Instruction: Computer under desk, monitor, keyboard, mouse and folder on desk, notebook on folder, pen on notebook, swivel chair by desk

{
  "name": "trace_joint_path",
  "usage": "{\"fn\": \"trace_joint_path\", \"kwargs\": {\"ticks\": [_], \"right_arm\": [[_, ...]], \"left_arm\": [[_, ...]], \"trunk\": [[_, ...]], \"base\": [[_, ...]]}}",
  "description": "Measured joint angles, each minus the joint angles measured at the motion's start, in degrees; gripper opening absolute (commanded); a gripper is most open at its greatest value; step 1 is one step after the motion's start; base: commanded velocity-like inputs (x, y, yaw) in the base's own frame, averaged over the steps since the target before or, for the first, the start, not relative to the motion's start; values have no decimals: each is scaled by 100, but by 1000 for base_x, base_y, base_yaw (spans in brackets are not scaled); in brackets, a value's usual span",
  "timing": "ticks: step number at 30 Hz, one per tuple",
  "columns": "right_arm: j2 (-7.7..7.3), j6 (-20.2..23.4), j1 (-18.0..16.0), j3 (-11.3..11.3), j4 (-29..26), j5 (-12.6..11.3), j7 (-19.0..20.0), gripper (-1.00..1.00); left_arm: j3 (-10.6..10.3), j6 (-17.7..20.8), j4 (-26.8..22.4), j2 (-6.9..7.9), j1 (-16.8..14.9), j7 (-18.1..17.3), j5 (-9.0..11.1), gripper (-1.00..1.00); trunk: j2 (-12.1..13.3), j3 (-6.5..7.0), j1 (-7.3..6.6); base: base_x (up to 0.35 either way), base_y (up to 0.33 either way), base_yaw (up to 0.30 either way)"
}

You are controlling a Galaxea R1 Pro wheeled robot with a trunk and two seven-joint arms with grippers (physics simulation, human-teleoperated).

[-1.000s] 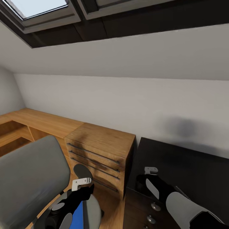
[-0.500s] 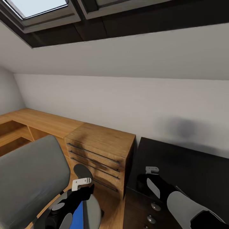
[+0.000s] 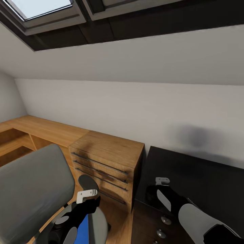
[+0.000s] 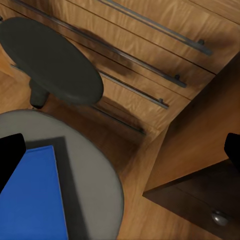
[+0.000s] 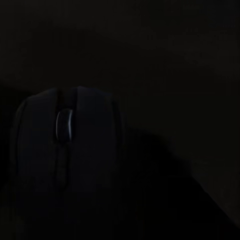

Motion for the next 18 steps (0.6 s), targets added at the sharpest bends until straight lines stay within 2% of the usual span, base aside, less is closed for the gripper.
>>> {"fn": "trace_joint_path", "kwargs": {"ticks": [15,18], "right_arm": [[-5,-15,2,3,-3,26,-12,-100],[-5,-19,4,5,-1,23,-13,-100]], "left_arm": [[56,2,2,2,0,0,-1,100],[66,1,-1,2,0,0,0,100]], "trunk": [[0,-1,0],[119,52,-65]], "base": [[0,0,0],[0,0,0]]}}
